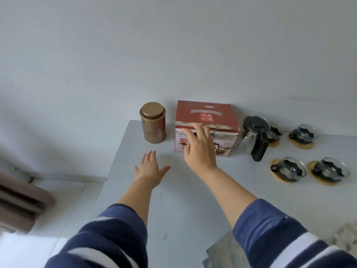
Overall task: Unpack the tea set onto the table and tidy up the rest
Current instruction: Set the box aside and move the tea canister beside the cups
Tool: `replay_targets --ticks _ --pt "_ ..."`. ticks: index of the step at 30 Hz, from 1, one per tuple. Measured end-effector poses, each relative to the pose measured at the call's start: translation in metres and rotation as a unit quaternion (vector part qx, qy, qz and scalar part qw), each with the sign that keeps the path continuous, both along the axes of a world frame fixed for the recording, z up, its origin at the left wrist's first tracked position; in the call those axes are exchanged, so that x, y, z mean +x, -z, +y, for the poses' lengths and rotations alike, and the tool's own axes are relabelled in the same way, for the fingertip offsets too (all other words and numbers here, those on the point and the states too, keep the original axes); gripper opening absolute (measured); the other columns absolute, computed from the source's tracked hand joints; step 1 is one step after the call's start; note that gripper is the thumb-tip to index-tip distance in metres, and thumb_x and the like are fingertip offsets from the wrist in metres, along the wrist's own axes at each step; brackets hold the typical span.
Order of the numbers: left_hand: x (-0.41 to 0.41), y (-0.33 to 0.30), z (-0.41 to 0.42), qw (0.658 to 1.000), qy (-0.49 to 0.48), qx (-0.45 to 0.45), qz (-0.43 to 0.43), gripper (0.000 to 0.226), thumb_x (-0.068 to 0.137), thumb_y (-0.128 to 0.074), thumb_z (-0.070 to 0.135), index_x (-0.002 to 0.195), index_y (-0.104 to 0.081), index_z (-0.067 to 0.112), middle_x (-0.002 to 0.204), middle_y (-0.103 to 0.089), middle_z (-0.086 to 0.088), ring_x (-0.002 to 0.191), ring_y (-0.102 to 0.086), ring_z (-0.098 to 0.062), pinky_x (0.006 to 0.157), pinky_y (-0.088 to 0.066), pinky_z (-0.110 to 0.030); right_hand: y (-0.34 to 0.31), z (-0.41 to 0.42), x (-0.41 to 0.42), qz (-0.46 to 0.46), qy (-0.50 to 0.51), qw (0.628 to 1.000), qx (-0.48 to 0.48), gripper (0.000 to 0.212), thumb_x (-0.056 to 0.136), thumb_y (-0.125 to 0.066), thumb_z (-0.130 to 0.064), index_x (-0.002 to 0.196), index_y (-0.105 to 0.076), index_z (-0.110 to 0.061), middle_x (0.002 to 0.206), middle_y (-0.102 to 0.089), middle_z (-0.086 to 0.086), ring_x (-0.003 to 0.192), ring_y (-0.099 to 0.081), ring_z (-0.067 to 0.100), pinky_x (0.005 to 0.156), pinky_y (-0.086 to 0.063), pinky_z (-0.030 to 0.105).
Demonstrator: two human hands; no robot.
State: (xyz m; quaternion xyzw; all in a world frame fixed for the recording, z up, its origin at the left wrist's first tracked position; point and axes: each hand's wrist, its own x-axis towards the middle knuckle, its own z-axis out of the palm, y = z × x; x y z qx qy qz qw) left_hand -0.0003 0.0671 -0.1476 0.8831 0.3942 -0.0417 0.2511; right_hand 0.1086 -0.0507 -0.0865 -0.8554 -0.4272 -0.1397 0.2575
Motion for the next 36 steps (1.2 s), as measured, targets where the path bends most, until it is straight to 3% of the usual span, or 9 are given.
replay_targets --ticks 4,8,12,17,23,28,36 --pt "-0.042 0.017 0.003 0.99 0.057 0.026 0.124 0.11 0.081 -0.038 0.077 0.152 0.016 0.014 0.161 0.02 0.003 0.148 0.02 -0.017 0.117 0.003 -0.06 0.016 0.046 -0.032 0.128 -0.122 0.984 0.004 0.054 0.083 -0.052 0.004 0.135 -0.05 -0.009 0.135 -0.05 0.01 0.125 -0.046 0.028 0.104 -0.043 0.039" --pt "-0.061 0.027 0.004 0.986 0.083 0.011 0.144 0.128 0.067 -0.035 0.091 0.147 0.028 0.014 0.156 0.033 0.004 0.143 0.032 -0.017 0.116 0.013 -0.058 0.033 0.093 -0.025 0.343 -0.055 0.937 -0.02 0.08 0.087 -0.063 -0.014 0.151 -0.015 -0.011 0.155 -0.025 0.01 0.143 -0.026 0.025 0.115 -0.025 0.034" --pt "-0.059 0.032 0.006 0.988 0.079 0.015 0.13 0.128 0.065 -0.035 0.092 0.147 0.028 0.017 0.155 0.034 0.007 0.142 0.034 -0.017 0.115 0.014 -0.057 0.041 0.132 0.0 0.428 0.024 0.903 0.042 0.111 0.074 -0.079 -0.029 0.153 -0.002 -0.013 0.157 -0.019 0.01 0.145 -0.021 0.026 0.118 -0.023 0.037" --pt "-0.059 0.035 0.007 0.987 0.078 0.02 0.141 0.125 0.067 -0.033 0.091 0.148 0.027 0.018 0.155 0.034 0.008 0.141 0.035 -0.018 0.115 0.016 -0.056 0.049 0.168 0.023 0.442 0.056 0.888 0.119 0.122 0.064 -0.086 -0.032 0.152 -0.003 -0.02 0.156 -0.026 0.006 0.141 -0.031 0.026 0.116 -0.027 0.038" --pt "-0.058 0.035 0.007 0.986 0.077 0.021 0.147 0.124 0.067 -0.034 0.09 0.149 0.025 0.018 0.156 0.033 0.008 0.142 0.034 -0.018 0.115 0.014 -0.056 0.055 0.174 0.024 0.423 0.059 0.893 0.145 0.101 0.06 -0.086 -0.033 0.14 -0.026 -0.019 0.14 -0.048 0.001 0.126 -0.05 0.024 0.105 -0.042 0.038" --pt "-0.058 0.033 0.007 0.985 0.081 0.018 0.15 0.125 0.066 -0.034 0.091 0.149 0.025 0.018 0.156 0.033 0.007 0.143 0.033 -0.019 0.115 0.013 -0.058 0.045 0.145 0.0 0.43 0.036 0.891 0.143 0.096 0.064 -0.086 -0.029 0.139 -0.027 -0.018 0.14 -0.049 0.001 0.126 -0.049 0.022 0.098 -0.038 0.026" --pt "-0.059 0.02 -0.002 0.979 0.078 0.031 0.187 0.122 0.068 -0.028 0.092 0.149 0.024 0.017 0.158 0.029 0.003 0.145 0.029 -0.02 0.113 0.016 -0.061 0.003 0.06 -0.046 0.453 -0.026 0.879 0.143 0.095 0.061 -0.089 -0.026 0.137 -0.033 -0.019 0.136 -0.051 -0.002 0.124 -0.049 0.014 0.095 -0.036 0.021"
